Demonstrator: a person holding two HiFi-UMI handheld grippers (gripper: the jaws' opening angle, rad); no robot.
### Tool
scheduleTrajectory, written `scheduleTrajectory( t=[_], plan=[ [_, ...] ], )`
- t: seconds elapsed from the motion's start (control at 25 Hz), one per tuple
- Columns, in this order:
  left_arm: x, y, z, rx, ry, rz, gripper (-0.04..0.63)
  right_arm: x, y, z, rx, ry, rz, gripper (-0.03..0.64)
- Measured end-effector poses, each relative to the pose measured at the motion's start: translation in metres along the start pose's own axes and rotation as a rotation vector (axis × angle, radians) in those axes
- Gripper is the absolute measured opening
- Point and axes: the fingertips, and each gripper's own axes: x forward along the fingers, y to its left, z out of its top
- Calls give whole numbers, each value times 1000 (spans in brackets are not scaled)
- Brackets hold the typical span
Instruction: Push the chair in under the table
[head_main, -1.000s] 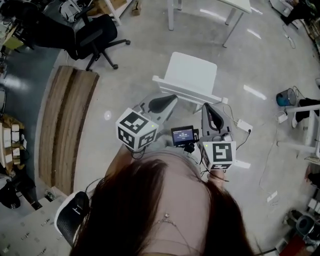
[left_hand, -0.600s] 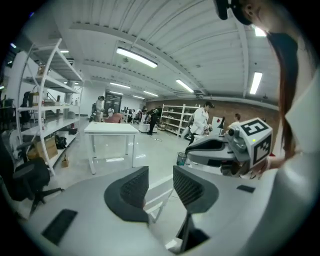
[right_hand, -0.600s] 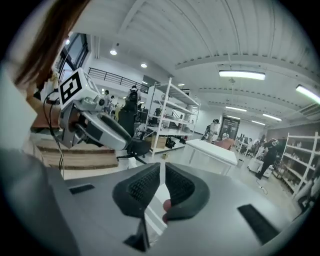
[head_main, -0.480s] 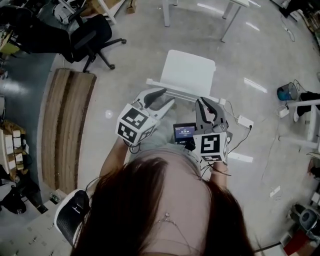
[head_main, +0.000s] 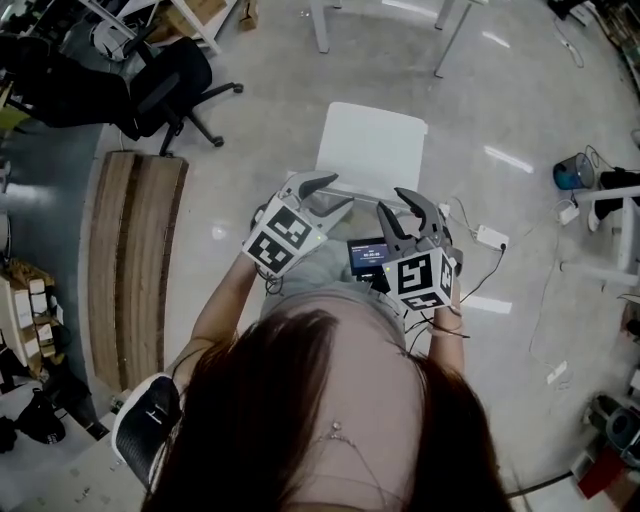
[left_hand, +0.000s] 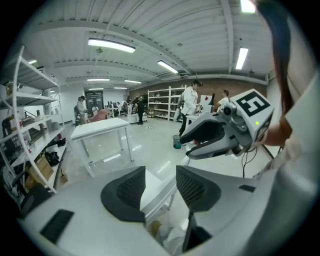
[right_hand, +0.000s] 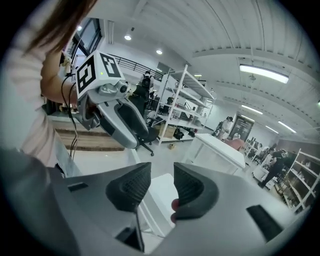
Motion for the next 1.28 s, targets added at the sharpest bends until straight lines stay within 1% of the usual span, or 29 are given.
scheduleTrajectory(
  t=[0.16, 0.32, 0.4, 0.48, 0.6, 0.8, 0.96, 1.0, 1.12, 1.2, 1.28],
  plan=[
    [12, 3, -6, 78, 57, -42, 190, 15, 2, -8, -26, 26, 51, 141],
    [23, -1, -17, 190, 157, -100, 204, 29, 5, -18, -64, 62, 104, 170],
    [28, 0, -21, 230, 187, -114, 206, 35, 7, -23, -77, 79, 134, 182],
    [35, 4, -25, 266, 210, -114, 207, 43, 9, -27, -87, 99, 167, 190],
    [43, 9, -39, 348, 276, -106, 210, 53, 15, -36, -103, 140, 220, 198],
    [55, 4, -61, 432, 375, -125, 210, 62, 23, -54, -137, 193, 267, 199],
    [64, 6, -75, 516, 446, -113, 210, 68, 30, -68, -159, 242, 307, 199],
    [66, 7, -77, 538, 461, -109, 203, 70, 31, -71, -165, 254, 315, 199],
    [73, 14, -84, 603, 499, -91, 135, 75, 33, -79, -186, 286, 333, 198],
    [76, 18, -89, 634, 535, -93, 123, 78, 32, -81, -214, 296, 338, 198],
    [79, 19, -93, 651, 567, -113, 118, 81, 31, -81, -237, 295, 340, 196]
  ],
)
